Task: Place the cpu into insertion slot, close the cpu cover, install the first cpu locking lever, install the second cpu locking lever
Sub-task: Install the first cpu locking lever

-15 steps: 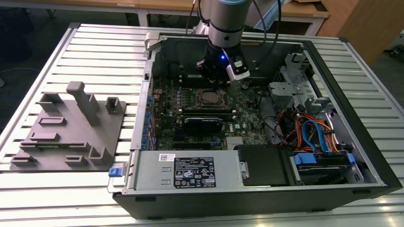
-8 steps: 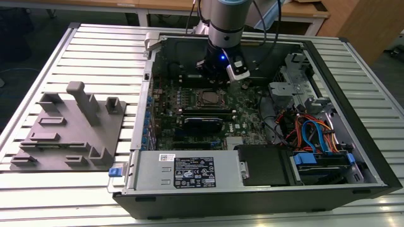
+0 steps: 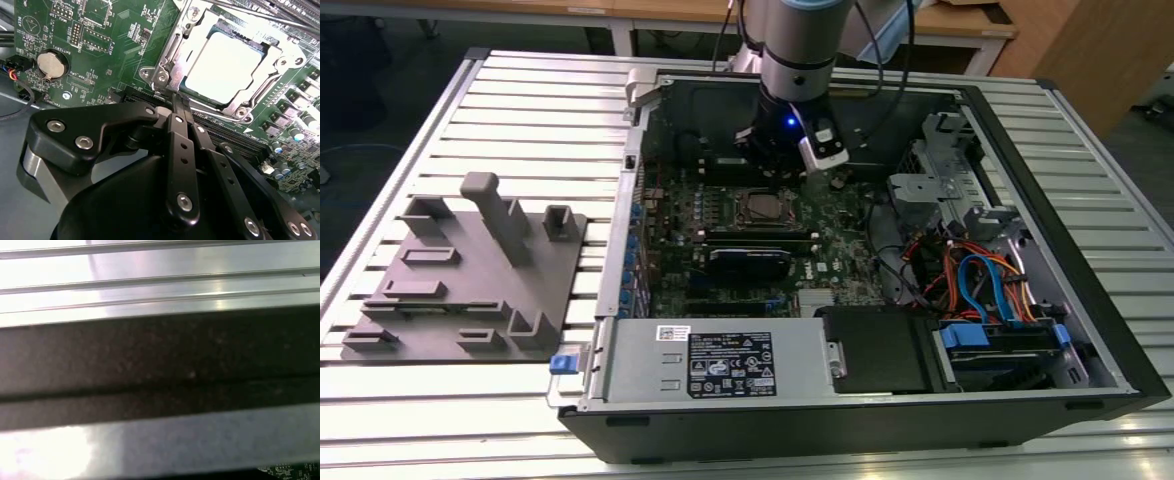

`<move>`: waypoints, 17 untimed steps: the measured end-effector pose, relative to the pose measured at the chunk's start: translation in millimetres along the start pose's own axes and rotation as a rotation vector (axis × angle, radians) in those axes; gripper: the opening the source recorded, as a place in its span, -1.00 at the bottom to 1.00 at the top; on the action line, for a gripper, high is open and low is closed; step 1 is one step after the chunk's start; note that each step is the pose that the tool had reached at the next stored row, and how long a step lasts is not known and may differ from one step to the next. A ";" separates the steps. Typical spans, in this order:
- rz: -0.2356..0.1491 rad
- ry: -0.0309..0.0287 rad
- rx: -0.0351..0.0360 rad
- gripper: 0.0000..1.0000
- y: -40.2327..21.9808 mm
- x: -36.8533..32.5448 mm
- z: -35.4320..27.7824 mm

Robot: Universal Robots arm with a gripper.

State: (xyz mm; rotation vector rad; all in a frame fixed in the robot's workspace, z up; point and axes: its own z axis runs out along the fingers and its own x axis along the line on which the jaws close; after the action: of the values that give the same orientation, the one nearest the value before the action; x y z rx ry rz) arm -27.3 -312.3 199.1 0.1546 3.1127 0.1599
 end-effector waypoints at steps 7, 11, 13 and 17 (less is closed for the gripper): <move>0.000 -0.0003 0.0036 -0.80 -0.4 -1.8 2.2; 0.000 -0.0004 0.0036 -0.80 0.1 -2.0 -2.8; 0.000 -0.0011 0.0077 -0.80 0.1 -2.0 -2.6; -0.001 -0.0026 0.0265 -0.80 -1.5 -2.2 -0.9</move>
State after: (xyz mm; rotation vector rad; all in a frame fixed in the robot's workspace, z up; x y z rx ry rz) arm -25.3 -314.1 199.8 0.1542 3.1133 0.1184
